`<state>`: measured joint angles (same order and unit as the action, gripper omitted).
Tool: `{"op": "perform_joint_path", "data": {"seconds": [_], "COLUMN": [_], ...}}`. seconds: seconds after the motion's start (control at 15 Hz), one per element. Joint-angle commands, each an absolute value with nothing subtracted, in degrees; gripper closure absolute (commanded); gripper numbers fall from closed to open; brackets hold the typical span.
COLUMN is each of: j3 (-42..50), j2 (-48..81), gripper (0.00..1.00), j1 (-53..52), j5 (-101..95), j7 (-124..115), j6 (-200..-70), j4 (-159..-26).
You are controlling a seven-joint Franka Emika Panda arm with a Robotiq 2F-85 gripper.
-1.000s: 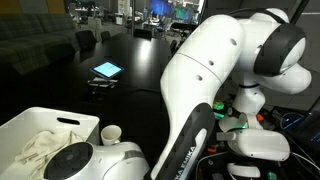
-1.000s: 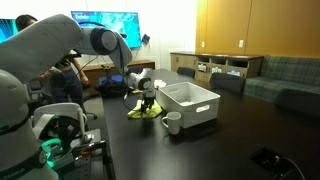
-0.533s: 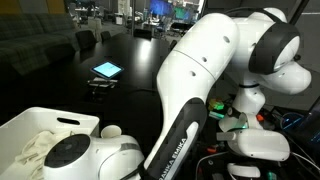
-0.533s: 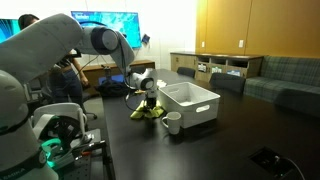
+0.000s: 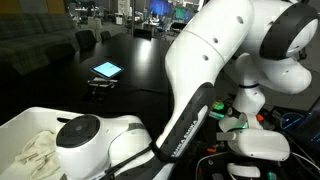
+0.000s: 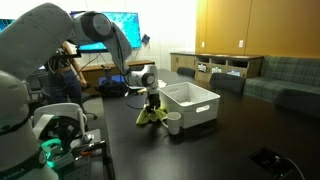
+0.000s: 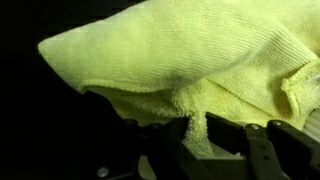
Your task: Pick up the towels and put them in the container. Pick up the pen and the small tape and put them in the cup.
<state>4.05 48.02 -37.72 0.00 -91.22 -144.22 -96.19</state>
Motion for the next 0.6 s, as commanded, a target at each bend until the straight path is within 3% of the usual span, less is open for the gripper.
{"op": "perform_joint_path", "data": {"seconds": [0.0, 0.27, 0.53], "j3": [10.81, 13.70, 9.49], "j2": [35.38, 25.16, 17.59], "gripper": [0.97, 0.97, 0.97], "j1": [-43.76, -46.84, -44.05], "j5": [-9.08, -21.52, -29.48], "j7": [-99.88, -107.99, -113.57], "j6": [-143.05, -134.48, -121.99], "j4": [-108.31, -112.59, -111.72]}}
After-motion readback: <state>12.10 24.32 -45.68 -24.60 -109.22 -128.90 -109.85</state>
